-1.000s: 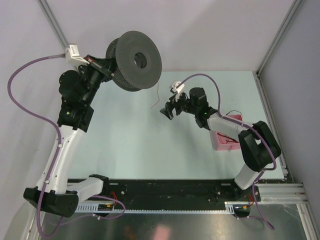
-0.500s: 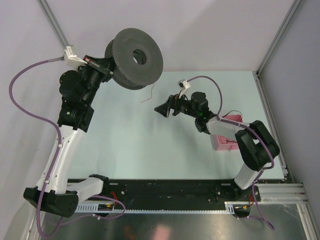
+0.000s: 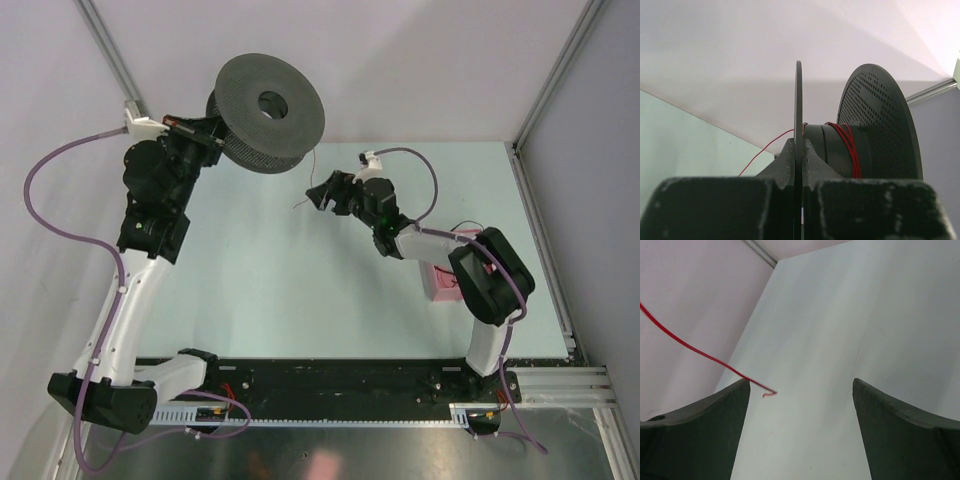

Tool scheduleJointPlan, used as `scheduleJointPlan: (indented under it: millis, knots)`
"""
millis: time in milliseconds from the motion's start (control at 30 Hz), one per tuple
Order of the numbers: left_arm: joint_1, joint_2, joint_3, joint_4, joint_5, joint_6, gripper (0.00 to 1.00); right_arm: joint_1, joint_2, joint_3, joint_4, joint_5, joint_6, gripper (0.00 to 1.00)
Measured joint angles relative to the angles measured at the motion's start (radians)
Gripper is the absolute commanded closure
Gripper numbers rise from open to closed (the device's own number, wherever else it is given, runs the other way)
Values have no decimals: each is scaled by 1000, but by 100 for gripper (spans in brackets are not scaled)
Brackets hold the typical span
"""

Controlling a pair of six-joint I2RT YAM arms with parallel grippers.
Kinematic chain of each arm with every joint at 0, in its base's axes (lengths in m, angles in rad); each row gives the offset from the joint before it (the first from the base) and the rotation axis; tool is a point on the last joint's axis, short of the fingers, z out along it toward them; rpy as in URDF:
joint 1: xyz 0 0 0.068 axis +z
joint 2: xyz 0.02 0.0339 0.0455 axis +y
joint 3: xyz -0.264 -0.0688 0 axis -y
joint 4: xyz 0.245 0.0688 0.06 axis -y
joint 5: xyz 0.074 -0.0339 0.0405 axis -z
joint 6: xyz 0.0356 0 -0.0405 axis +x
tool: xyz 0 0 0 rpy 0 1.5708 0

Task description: Wrap the cables

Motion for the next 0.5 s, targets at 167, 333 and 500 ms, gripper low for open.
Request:
scheduleJointPlan:
  millis: [167,333,500]
  knots:
    - [0,13,0,-16,-8,-43,100,11,61,51,-14,42,14,30]
    - [0,21,0,-23,-15,-60,100,14,120,115,-21,80,14,39]
    - [0,21,1,-23,-19,-76,100,14,162,154,-25,108,14,44]
